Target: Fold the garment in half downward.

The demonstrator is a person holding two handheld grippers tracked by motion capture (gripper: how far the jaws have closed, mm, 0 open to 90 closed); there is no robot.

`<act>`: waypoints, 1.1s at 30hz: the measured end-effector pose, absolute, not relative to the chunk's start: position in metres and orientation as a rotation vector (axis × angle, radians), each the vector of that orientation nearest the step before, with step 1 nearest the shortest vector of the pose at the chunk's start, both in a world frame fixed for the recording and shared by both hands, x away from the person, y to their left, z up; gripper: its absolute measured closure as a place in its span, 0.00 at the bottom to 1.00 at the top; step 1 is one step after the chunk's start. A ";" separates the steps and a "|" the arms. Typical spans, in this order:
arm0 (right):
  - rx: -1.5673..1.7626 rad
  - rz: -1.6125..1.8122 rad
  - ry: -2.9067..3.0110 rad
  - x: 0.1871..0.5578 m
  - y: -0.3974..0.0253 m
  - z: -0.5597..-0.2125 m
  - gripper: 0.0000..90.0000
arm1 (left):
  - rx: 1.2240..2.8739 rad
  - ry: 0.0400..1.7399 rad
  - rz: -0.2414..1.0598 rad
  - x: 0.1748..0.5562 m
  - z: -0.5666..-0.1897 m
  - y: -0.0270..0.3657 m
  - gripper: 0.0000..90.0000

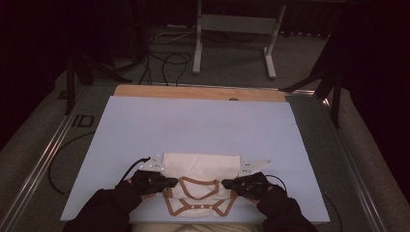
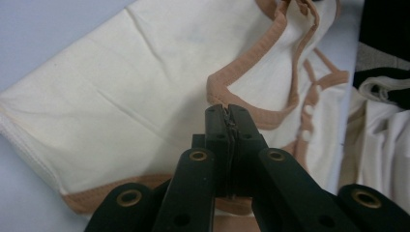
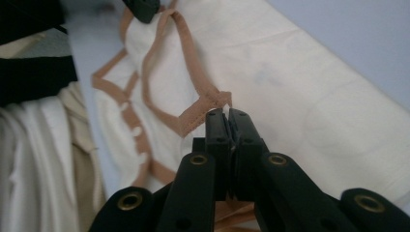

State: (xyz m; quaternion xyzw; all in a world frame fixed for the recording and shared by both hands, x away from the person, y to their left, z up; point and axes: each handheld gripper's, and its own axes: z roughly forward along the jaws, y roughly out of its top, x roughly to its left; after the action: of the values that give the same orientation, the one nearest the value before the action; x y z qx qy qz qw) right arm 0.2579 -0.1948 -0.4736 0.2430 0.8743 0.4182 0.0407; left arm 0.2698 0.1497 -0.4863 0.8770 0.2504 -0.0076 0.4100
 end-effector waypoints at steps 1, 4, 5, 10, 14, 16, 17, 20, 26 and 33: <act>0.741 1.288 2.677 0.255 -0.196 -0.473 0.98 | 2.209 0.623 -0.018 0.267 -0.485 0.150 1.00; 0.747 1.311 2.679 0.248 -0.199 -0.473 0.98 | 2.209 0.604 -0.022 0.257 -0.485 0.150 1.00; 0.748 1.313 2.686 0.245 -0.199 -0.474 0.98 | 2.208 0.596 -0.027 0.254 -0.485 0.150 1.00; 0.750 1.326 2.710 0.237 -0.201 -0.479 0.98 | 2.217 0.569 -0.058 0.240 -0.487 0.151 0.99; 0.734 1.336 2.734 0.230 -0.201 -0.485 0.97 | 2.226 0.560 -0.079 0.232 -0.492 0.151 0.99; 0.736 1.342 2.744 0.227 -0.202 -0.487 0.97 | 2.225 0.562 -0.094 0.229 -0.494 0.152 0.99; 0.742 1.344 2.753 0.225 -0.202 -0.488 0.97 | 2.228 0.556 -0.093 0.228 -0.495 0.153 0.99; 0.738 1.343 2.777 0.221 -0.203 -0.491 0.96 | 2.226 0.557 -0.114 0.226 -0.497 0.155 0.99; 0.688 1.331 2.856 0.214 -0.201 -0.494 0.90 | 2.249 0.505 -0.159 0.221 -0.498 0.155 0.97; 0.653 1.340 2.892 0.212 -0.199 -0.494 0.78 | 2.240 0.450 -0.158 0.214 -0.492 0.155 0.86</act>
State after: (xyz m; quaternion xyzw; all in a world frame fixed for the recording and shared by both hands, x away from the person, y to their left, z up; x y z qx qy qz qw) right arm 0.2125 -0.1989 -0.4936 0.2003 0.8875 0.4112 -0.0561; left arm 0.2143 0.1552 -0.4923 0.8907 0.1791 -0.0629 0.4131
